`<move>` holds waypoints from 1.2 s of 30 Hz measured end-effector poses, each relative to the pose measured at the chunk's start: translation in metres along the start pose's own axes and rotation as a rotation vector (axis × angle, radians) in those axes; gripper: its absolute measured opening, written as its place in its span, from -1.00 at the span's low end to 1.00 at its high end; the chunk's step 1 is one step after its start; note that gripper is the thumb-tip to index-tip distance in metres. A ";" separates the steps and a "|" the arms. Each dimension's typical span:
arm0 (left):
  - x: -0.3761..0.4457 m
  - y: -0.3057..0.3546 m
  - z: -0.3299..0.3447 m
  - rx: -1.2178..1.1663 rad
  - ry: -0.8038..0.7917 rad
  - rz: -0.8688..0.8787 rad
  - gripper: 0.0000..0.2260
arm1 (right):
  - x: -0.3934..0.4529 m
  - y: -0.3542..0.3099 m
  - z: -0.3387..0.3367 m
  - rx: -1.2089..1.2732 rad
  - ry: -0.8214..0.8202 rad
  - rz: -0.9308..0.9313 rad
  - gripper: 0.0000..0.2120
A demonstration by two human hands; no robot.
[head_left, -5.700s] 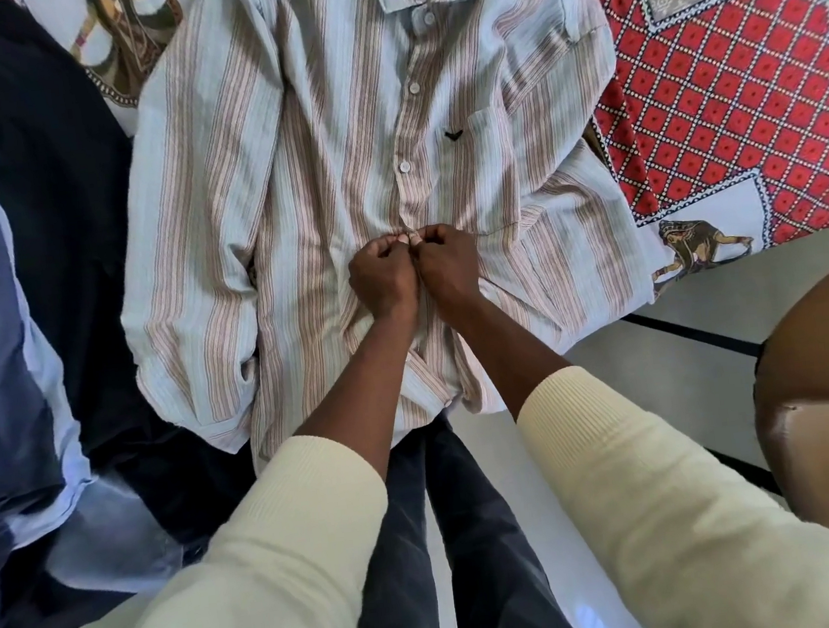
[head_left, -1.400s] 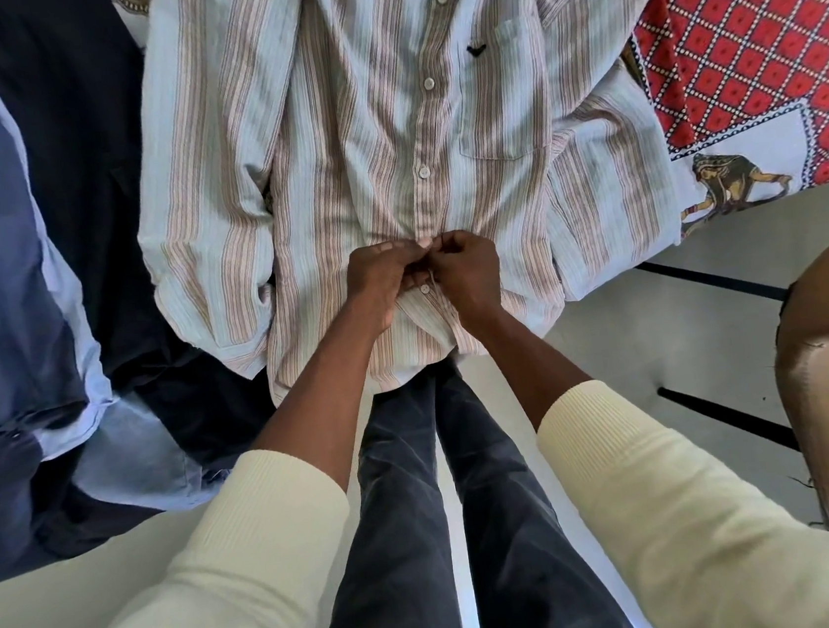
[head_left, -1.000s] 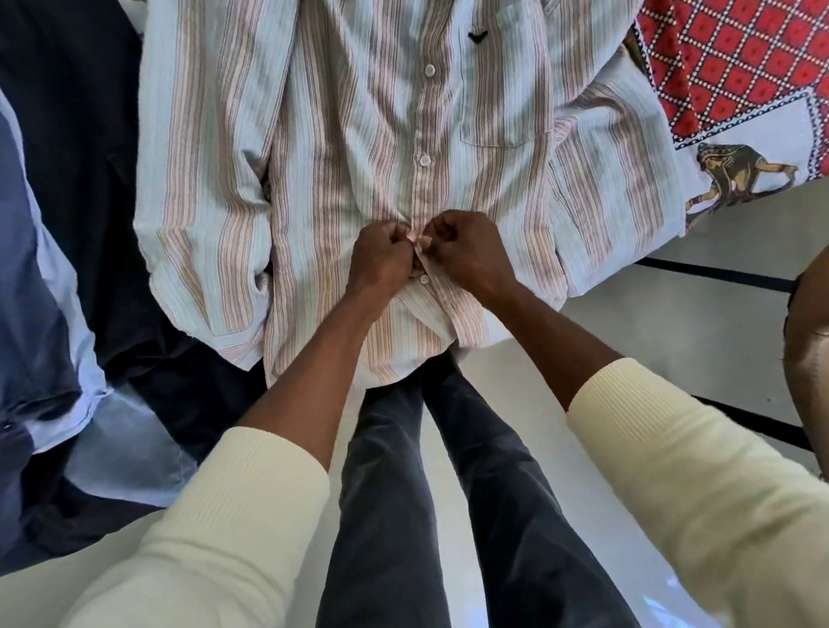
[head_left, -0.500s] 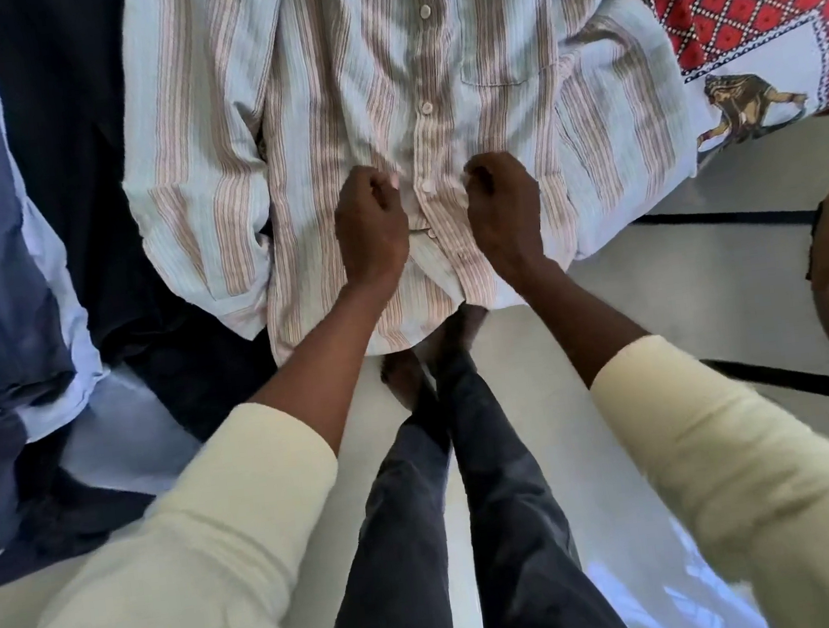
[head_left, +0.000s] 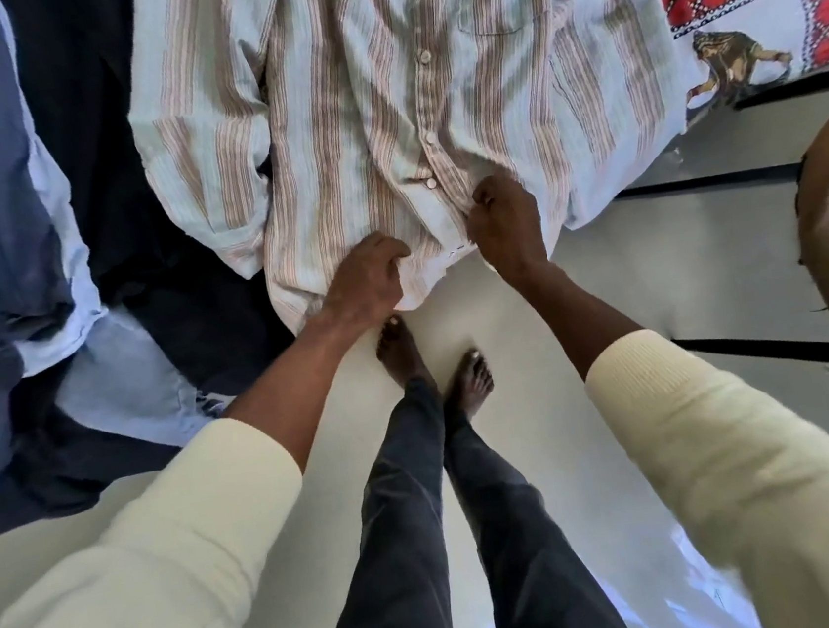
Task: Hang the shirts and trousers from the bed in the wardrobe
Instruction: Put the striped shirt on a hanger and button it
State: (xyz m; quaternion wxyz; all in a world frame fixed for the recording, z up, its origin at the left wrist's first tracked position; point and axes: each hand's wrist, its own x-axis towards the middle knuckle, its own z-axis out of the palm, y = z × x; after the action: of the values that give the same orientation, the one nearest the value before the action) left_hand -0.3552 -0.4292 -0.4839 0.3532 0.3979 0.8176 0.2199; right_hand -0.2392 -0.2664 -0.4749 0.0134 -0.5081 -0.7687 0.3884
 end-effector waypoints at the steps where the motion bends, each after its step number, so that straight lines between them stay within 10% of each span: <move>1: -0.004 -0.002 -0.005 0.016 0.002 -0.051 -0.85 | 0.001 0.000 -0.003 0.070 0.001 0.057 -0.86; 7: -0.011 -0.002 -0.021 0.279 0.035 -0.408 -0.84 | -0.007 -0.006 -0.007 0.250 -0.011 0.120 -0.78; 13: 0.003 0.032 -0.004 0.000 0.326 -0.089 -0.85 | -0.025 0.001 0.012 -0.100 0.040 -0.166 -0.72; 17: 0.024 0.045 0.012 -0.272 0.234 -0.250 -0.78 | -0.022 0.000 0.025 -0.312 -0.028 -0.230 -0.57; 36: 0.044 0.058 0.029 -0.626 0.374 -0.619 -0.91 | -0.012 -0.006 0.011 0.652 -0.227 0.322 -0.82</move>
State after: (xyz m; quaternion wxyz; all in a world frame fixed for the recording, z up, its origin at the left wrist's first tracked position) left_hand -0.3235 -0.3576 -0.4832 0.3519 -0.0363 0.8417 0.4080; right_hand -0.2426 -0.2834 -0.4737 0.0277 -0.5451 -0.5118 0.6635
